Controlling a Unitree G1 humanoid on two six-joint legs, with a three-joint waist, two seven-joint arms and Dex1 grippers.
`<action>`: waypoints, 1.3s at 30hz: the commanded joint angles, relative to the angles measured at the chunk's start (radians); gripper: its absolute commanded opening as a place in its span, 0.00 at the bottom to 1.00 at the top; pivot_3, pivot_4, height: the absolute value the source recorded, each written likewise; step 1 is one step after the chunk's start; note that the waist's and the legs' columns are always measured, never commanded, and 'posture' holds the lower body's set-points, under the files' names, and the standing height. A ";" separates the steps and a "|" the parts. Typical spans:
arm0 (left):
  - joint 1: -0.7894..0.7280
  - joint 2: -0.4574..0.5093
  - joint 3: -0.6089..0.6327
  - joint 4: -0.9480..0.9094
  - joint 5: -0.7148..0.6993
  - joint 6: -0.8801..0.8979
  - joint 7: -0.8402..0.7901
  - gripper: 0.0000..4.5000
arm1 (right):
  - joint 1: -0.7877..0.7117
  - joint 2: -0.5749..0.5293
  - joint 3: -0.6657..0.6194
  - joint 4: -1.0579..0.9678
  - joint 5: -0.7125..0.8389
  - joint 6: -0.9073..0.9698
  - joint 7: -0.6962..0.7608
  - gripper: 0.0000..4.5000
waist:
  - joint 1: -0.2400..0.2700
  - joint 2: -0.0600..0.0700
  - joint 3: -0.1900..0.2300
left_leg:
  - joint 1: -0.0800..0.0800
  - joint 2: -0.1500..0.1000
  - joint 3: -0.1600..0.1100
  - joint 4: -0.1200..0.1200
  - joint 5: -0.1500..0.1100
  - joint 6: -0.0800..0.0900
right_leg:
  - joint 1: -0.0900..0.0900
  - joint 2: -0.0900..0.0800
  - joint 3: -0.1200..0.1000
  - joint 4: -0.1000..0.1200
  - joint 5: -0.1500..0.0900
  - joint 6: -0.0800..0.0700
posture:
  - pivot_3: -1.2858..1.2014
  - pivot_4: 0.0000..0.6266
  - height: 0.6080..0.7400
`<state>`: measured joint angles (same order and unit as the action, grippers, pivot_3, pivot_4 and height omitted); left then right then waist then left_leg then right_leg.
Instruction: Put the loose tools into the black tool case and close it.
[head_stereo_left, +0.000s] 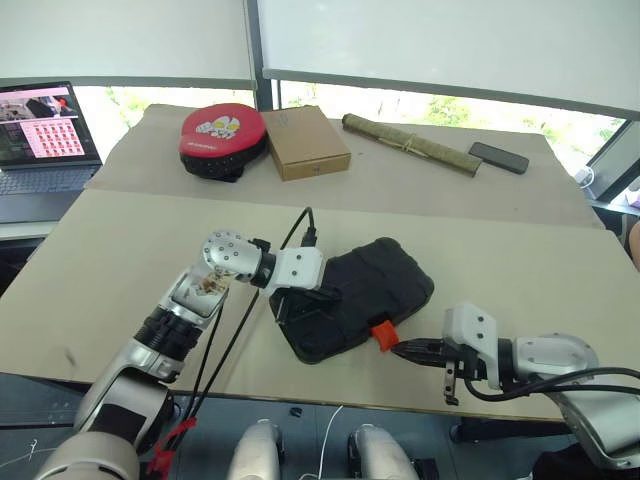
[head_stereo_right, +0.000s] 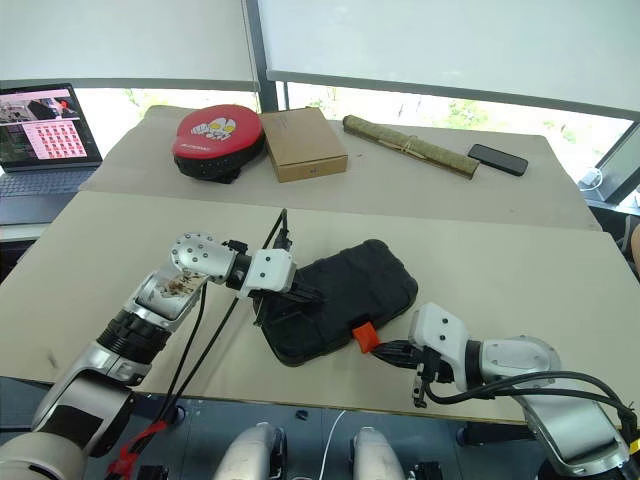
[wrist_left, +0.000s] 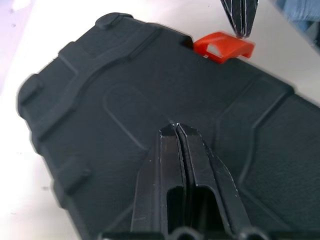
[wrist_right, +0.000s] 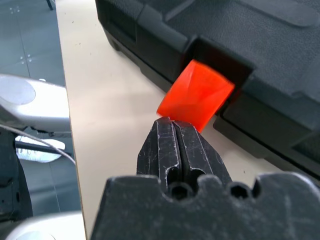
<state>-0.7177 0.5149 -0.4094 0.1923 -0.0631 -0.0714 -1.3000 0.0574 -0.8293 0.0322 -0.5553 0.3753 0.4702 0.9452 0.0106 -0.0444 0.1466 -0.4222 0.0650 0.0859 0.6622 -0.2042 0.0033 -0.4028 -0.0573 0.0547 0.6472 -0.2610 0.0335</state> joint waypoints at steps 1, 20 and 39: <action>0.018 -0.001 -0.031 0.045 0.052 0.001 0.001 0.02 | -0.016 0.019 -0.001 -0.011 0.018 0.016 -0.018 0.00 | 0.000 0.000 0.000 | 0.000 0.000 0.000 0.000 0.000 0.000 | 0.000 0.000 0.000 0.000 0.000 0.000 | 0.52 0.24 1.00; 0.007 -0.030 -0.033 0.010 0.049 0.023 0.009 0.02 | -0.084 0.131 0.149 0.103 -0.175 -0.077 -0.113 0.00 | 0.000 0.001 -0.001 | 0.000 0.000 0.000 0.001 0.000 0.000 | 0.000 0.000 0.000 0.000 0.000 0.000 | 0.52 0.24 1.00; 0.004 -0.075 -0.075 0.082 0.126 -0.082 -0.007 0.02 | -0.121 0.202 -0.004 -0.054 -0.082 0.015 -0.205 0.00 | -0.005 0.007 -0.005 | 0.001 0.000 0.000 0.001 0.001 0.000 | 0.000 0.001 0.001 0.001 0.000 0.000 | 0.52 0.24 1.00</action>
<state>-0.7424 0.4465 -0.4165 0.2372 0.0181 -0.1524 -1.2912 -0.0438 -0.6270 0.0651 -0.5581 0.2653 0.4950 0.7520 0.0061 -0.0371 0.1421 -0.4212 0.0650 0.0862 0.6631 -0.2036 0.0035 -0.4023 -0.0569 0.0556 0.6478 -0.2607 0.0337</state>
